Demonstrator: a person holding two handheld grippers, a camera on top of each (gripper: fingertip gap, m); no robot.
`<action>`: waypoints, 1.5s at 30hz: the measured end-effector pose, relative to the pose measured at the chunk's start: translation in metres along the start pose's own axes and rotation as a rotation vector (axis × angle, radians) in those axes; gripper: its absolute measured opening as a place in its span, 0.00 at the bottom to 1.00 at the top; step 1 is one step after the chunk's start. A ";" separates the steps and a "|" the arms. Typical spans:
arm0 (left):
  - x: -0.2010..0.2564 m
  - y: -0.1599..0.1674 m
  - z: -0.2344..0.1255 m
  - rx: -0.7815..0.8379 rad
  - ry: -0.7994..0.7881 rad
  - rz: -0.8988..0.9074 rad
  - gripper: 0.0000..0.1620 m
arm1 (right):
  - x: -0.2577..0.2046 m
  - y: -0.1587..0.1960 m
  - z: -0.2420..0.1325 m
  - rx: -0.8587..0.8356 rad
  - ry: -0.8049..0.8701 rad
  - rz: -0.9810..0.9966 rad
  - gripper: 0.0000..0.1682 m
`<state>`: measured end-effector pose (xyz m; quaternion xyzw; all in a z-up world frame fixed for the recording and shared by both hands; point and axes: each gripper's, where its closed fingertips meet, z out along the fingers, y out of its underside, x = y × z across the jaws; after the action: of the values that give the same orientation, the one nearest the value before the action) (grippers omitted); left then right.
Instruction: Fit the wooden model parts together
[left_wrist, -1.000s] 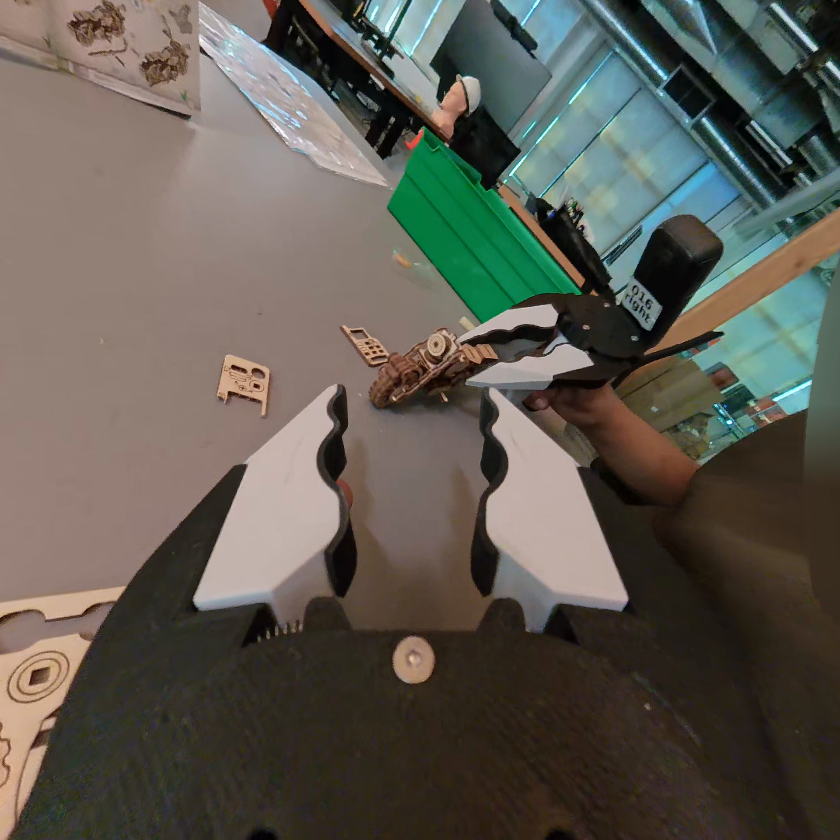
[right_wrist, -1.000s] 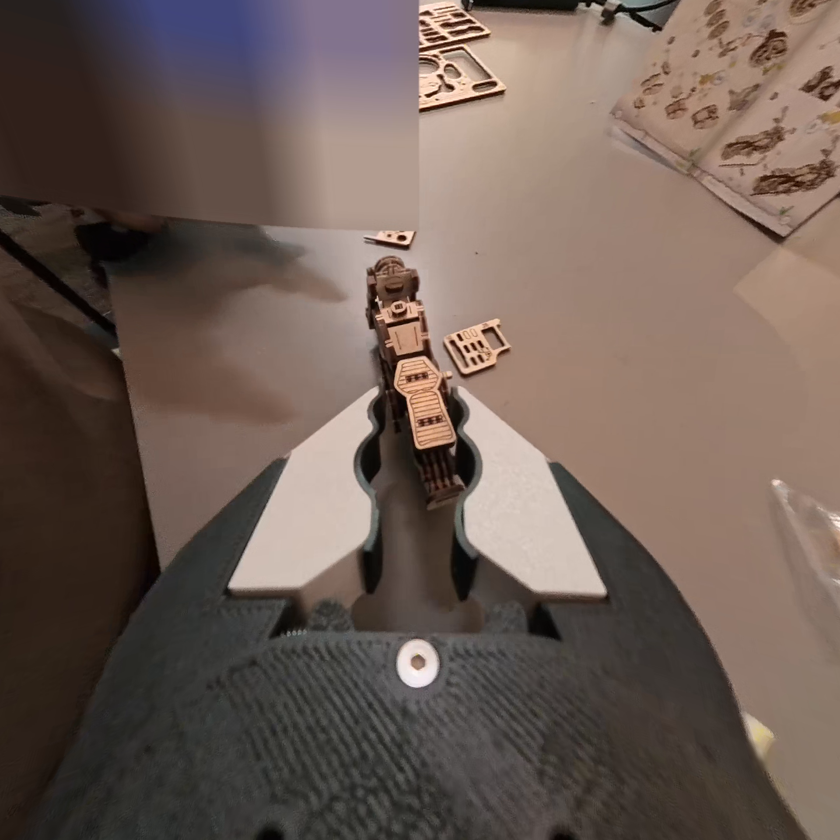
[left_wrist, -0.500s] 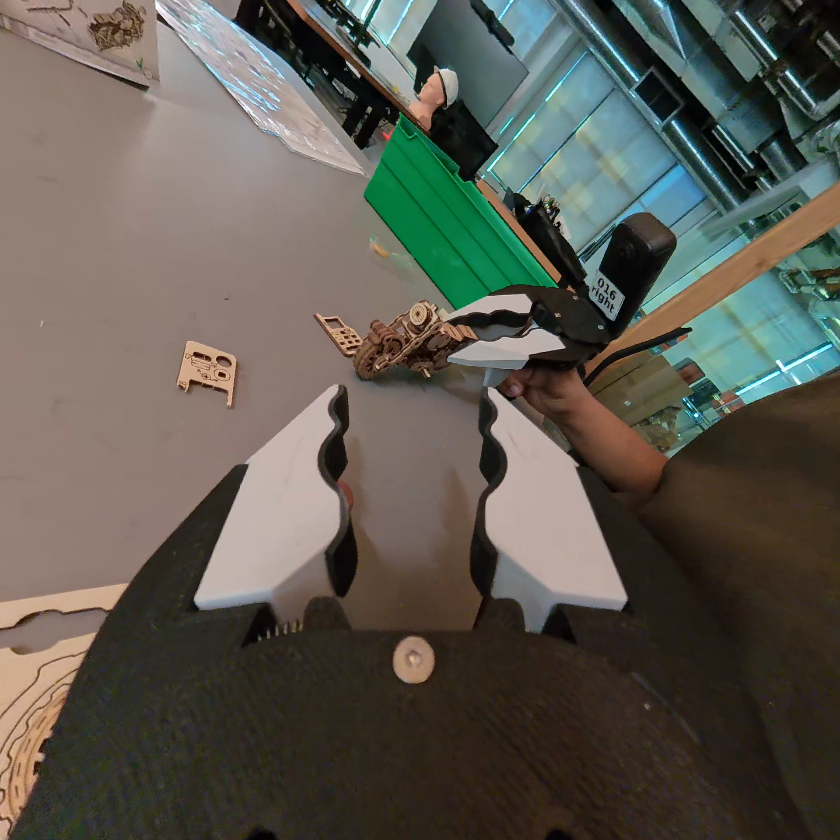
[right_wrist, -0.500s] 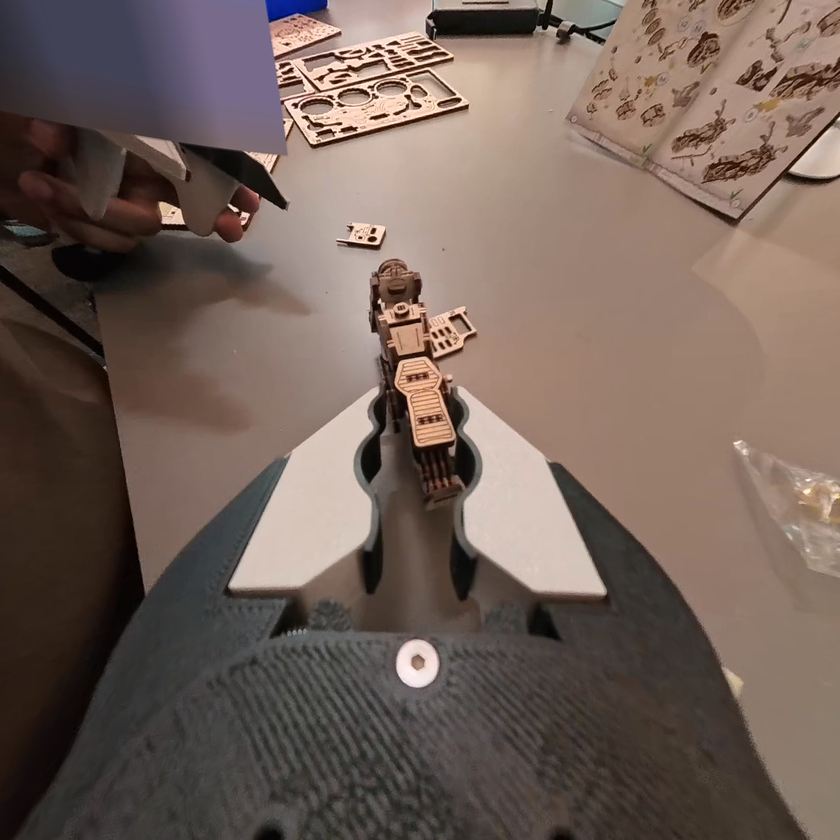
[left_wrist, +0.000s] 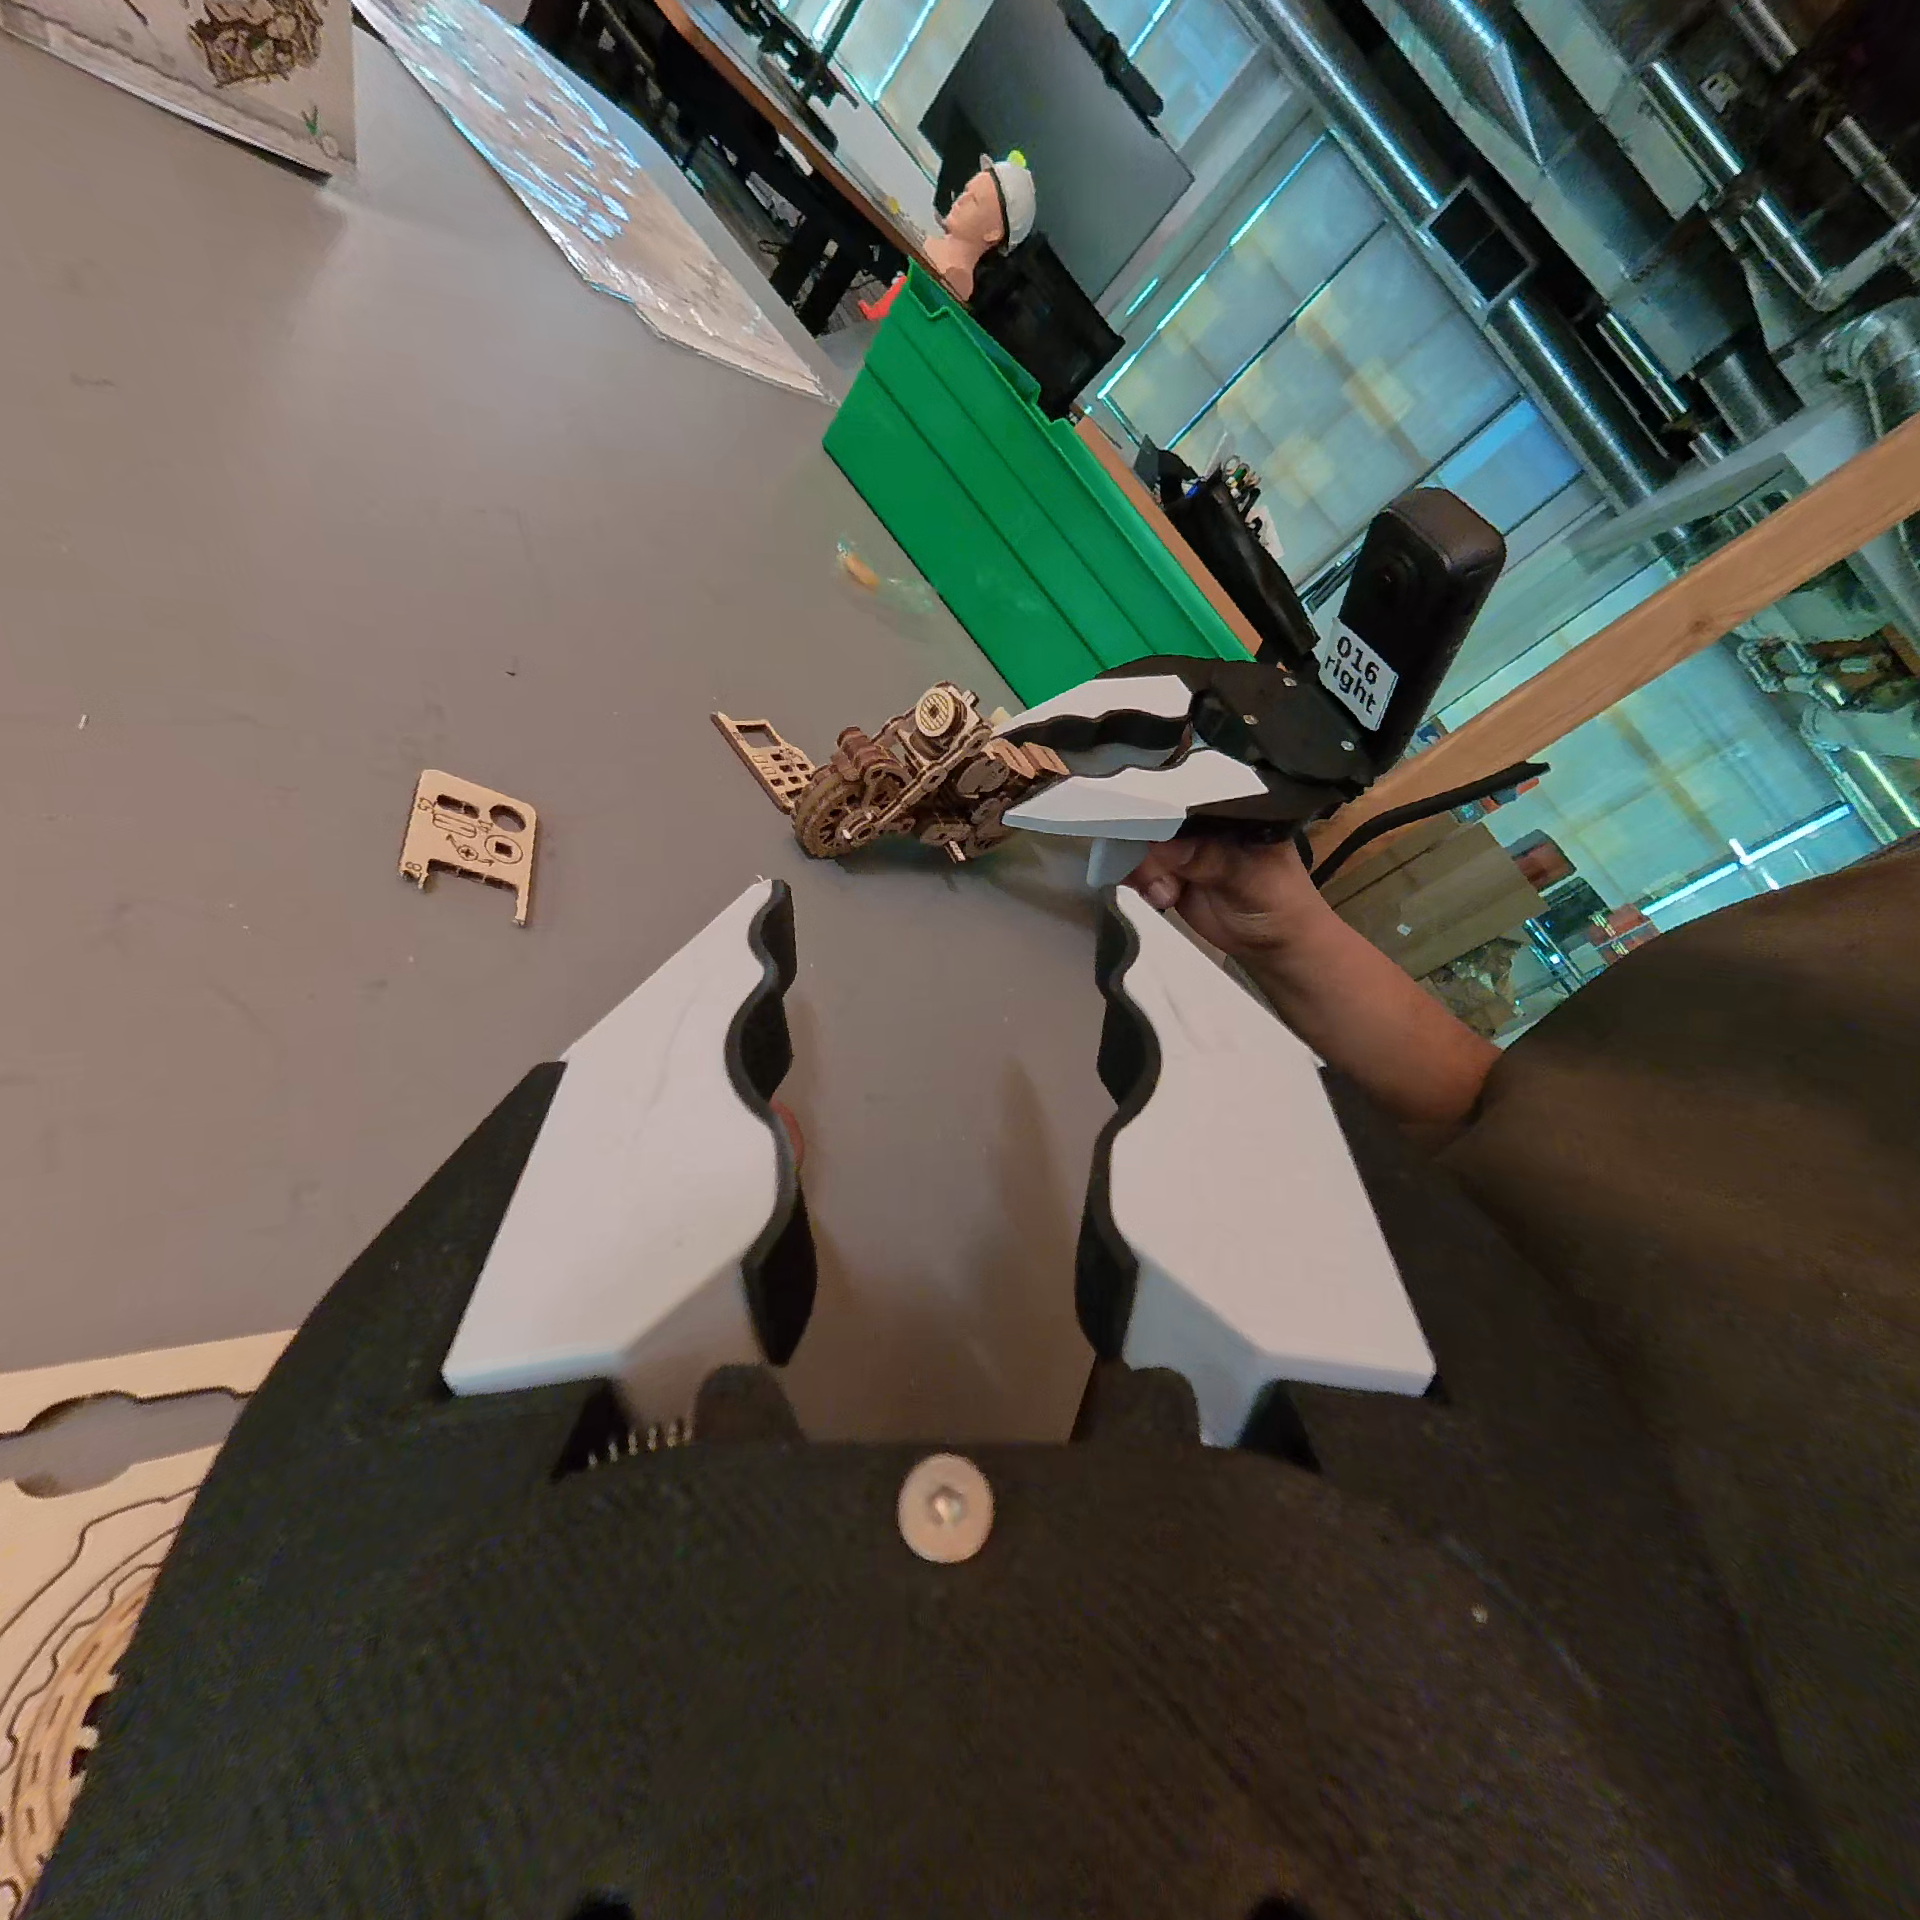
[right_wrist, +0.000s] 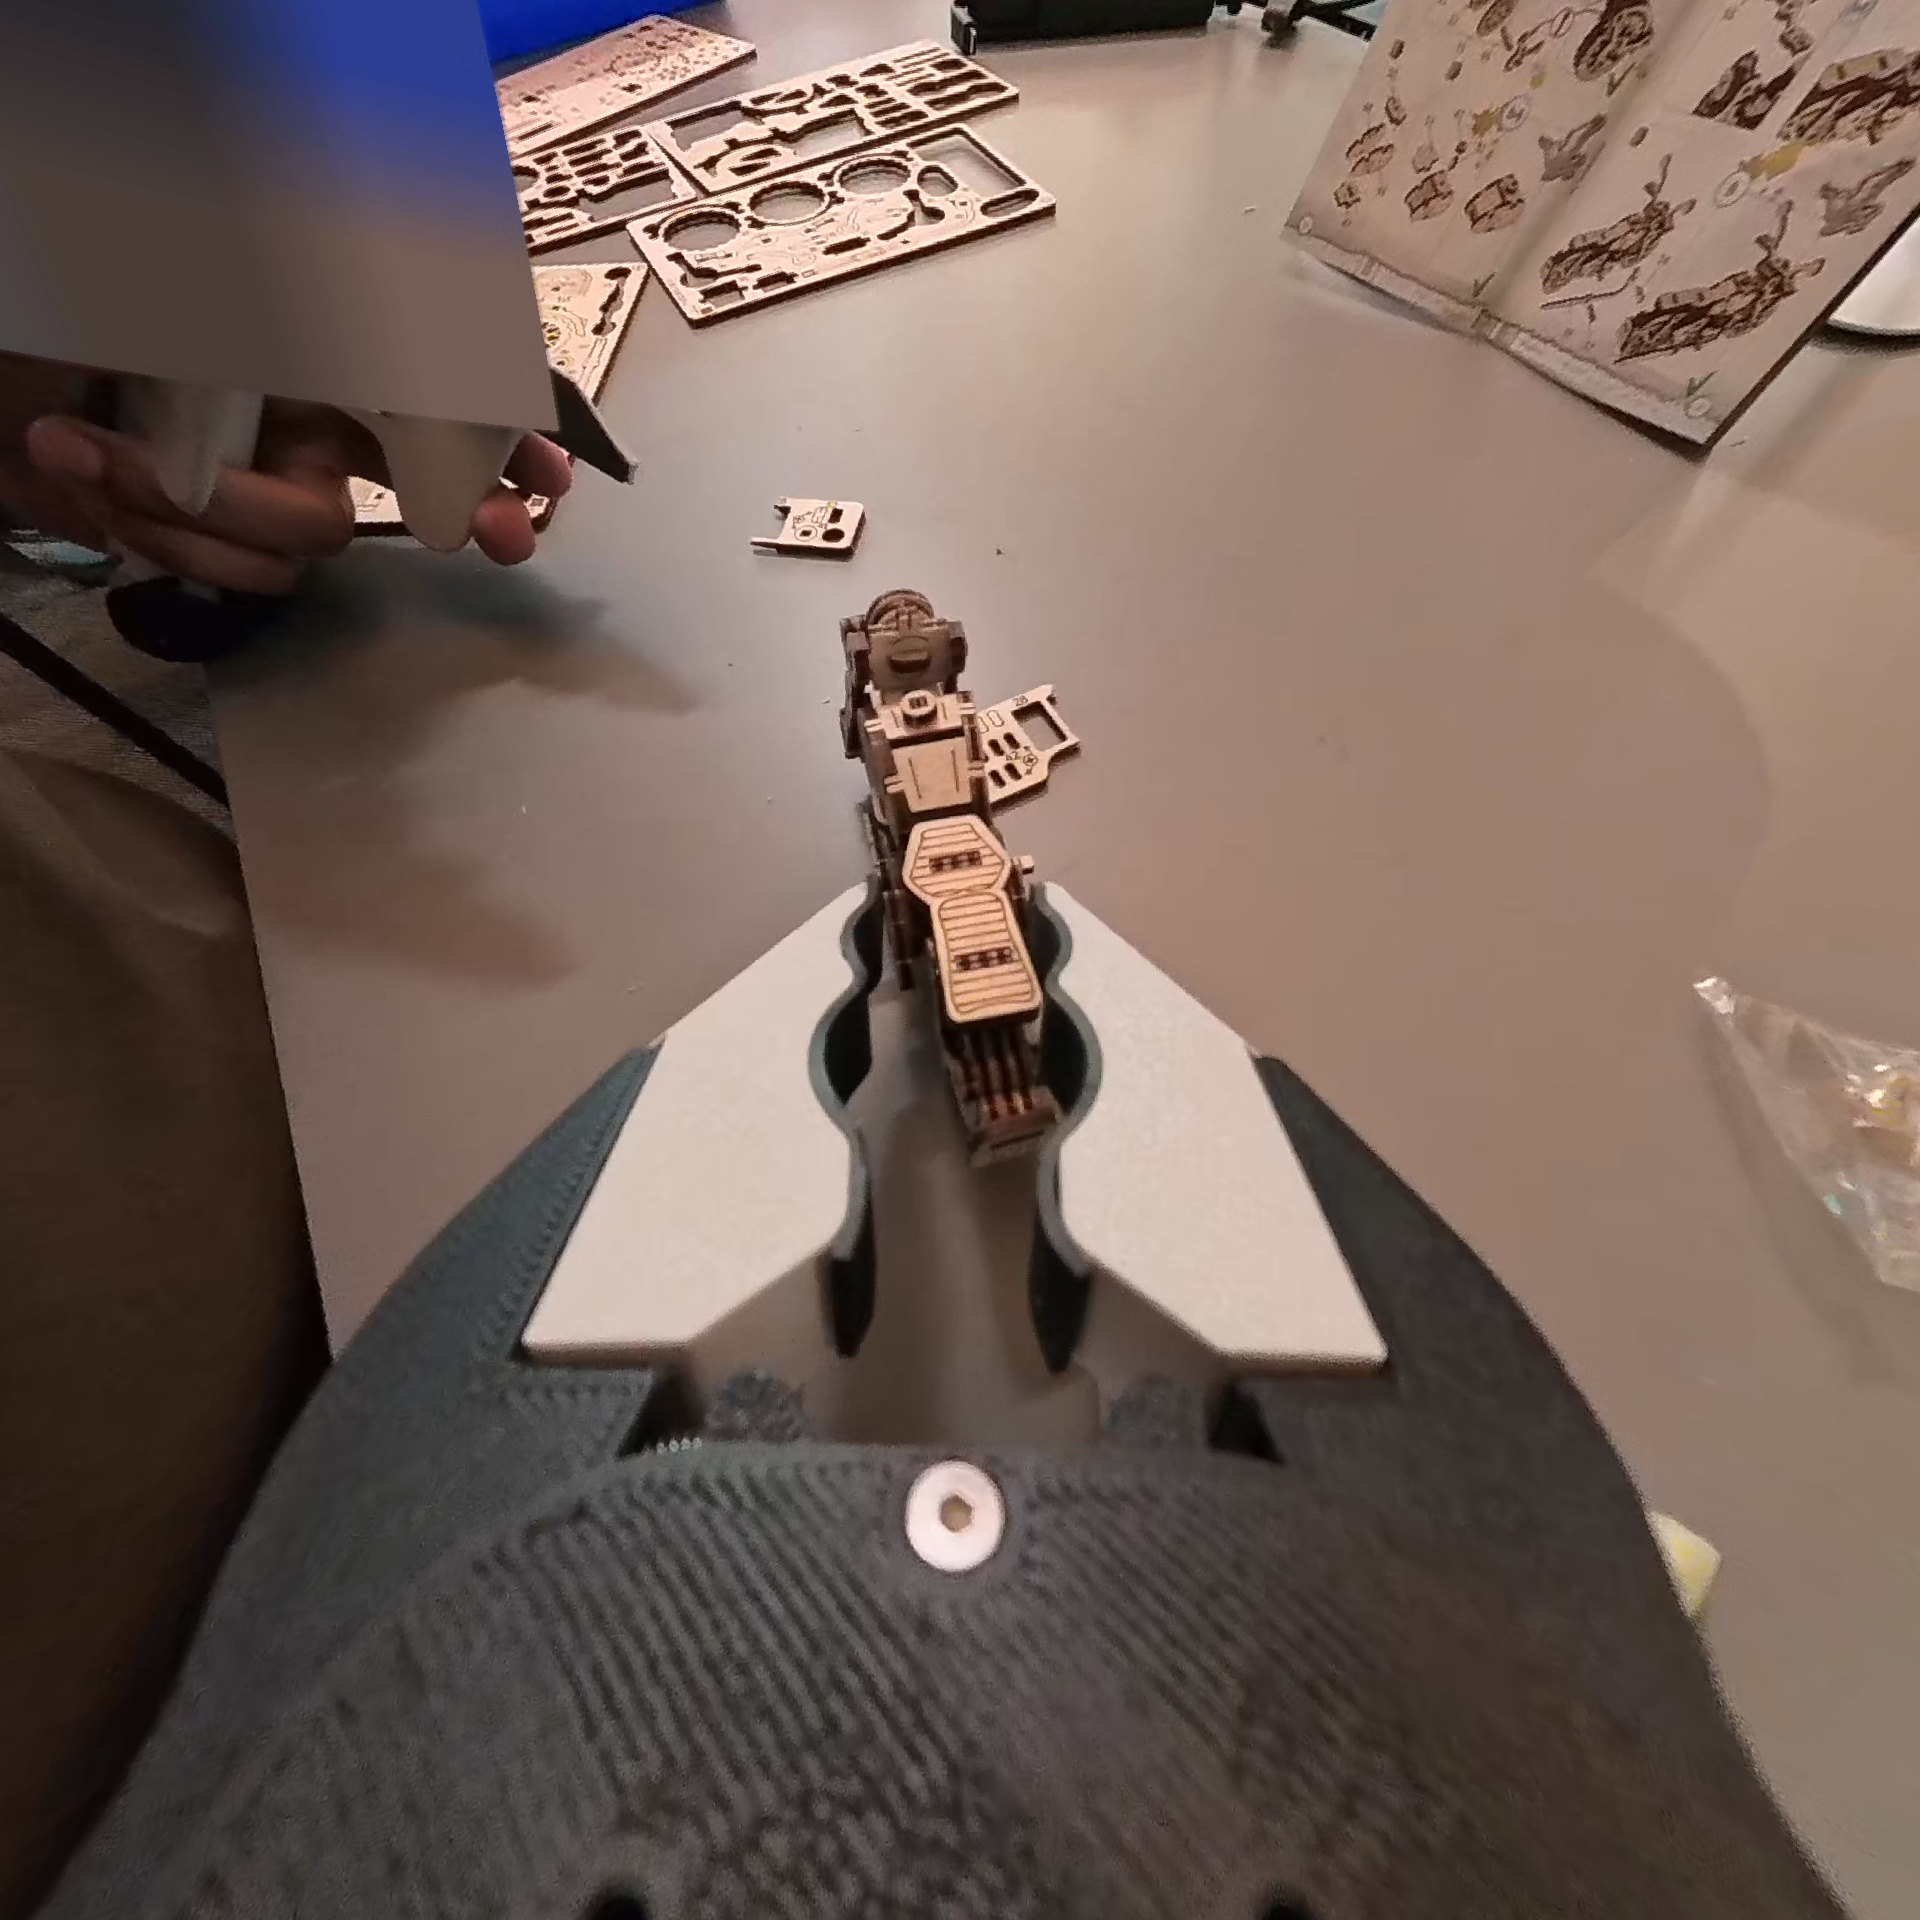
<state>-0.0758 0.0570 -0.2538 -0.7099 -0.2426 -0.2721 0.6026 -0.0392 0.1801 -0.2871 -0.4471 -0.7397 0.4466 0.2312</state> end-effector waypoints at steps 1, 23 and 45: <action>0.000 0.000 0.000 0.001 0.000 -0.001 0.35 | 0.000 0.000 0.000 0.000 -0.001 0.001 0.15; 0.001 0.002 0.000 -0.014 0.014 -0.010 0.35 | 0.001 -0.002 -0.001 0.013 -0.005 0.010 0.15; 0.001 0.003 0.000 -0.018 0.017 -0.013 0.35 | 0.001 -0.001 -0.002 0.014 -0.008 0.017 0.15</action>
<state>-0.0731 0.0570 -0.2551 -0.7113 -0.2396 -0.2846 0.5963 -0.0392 0.1814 -0.2851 -0.4498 -0.7338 0.4555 0.2274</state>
